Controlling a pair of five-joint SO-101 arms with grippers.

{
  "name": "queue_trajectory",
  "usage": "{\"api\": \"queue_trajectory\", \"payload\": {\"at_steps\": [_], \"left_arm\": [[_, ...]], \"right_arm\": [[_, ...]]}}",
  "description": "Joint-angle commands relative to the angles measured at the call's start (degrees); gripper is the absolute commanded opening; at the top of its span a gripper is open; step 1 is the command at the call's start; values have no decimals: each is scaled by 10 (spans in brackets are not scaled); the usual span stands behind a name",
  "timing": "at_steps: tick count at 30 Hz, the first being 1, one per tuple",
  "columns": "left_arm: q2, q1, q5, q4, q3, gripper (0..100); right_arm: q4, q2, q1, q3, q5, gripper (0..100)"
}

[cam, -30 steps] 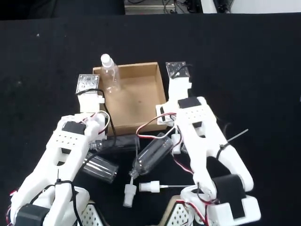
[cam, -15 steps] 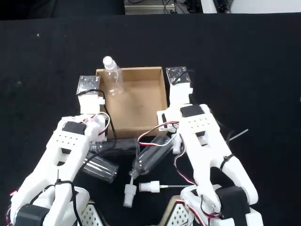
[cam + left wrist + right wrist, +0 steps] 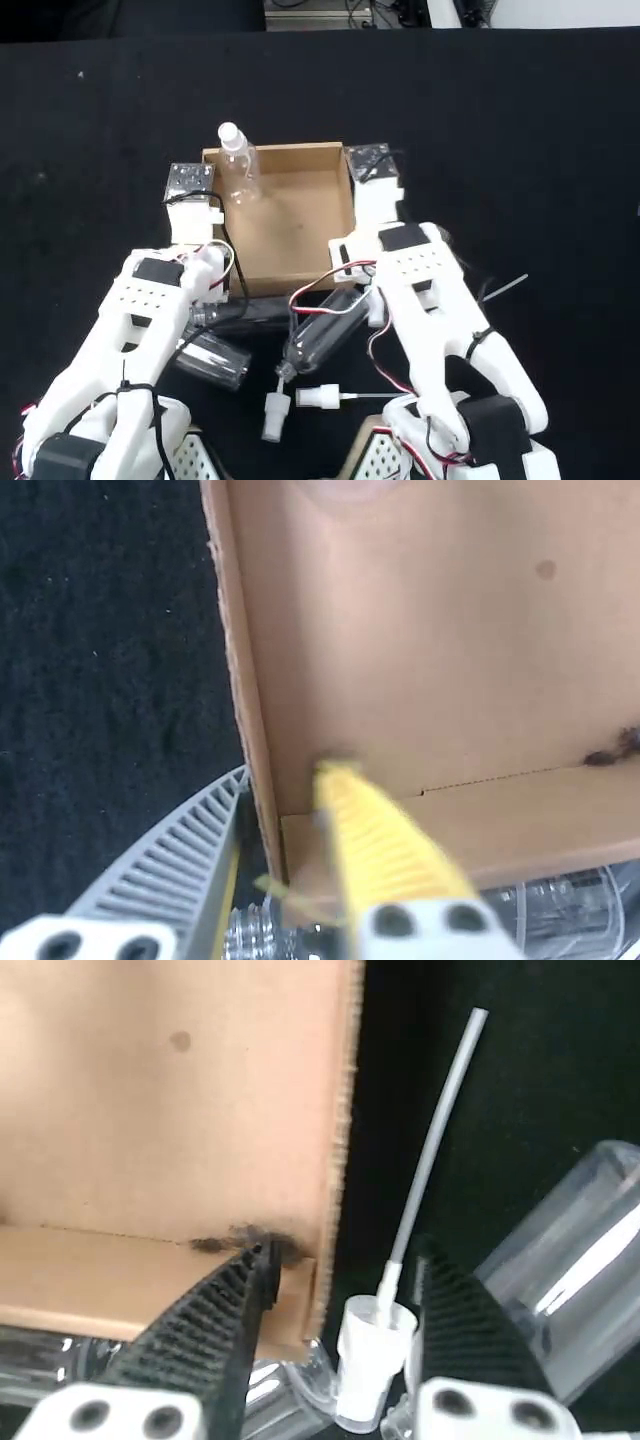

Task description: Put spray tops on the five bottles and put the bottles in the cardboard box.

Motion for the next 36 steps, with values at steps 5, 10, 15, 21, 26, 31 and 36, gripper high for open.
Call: {"api": "queue_trajectory", "payload": {"at_steps": [5,10,15,21,26,31,36], "left_arm": [[-22,-44,-4,17,-51,227],[-115,-59,-4,63,-77,206],[-229,-85,0,67,-60,205],[-306,-198,45,40,-3,25],[-291,-204,35,-84,72,24],[-196,-203,36,-141,51,28],[-57,-203,39,-196,11,29]], "right_arm": [[67,-36,-17,-137,21,208],[138,-36,-16,-271,22,206],[120,-32,-33,-308,17,25],[-109,-31,-99,-149,3,34],[-328,-31,-112,-11,-63,34],[-438,-24,-112,41,-69,34],[-515,57,-112,36,-68,34]]}}
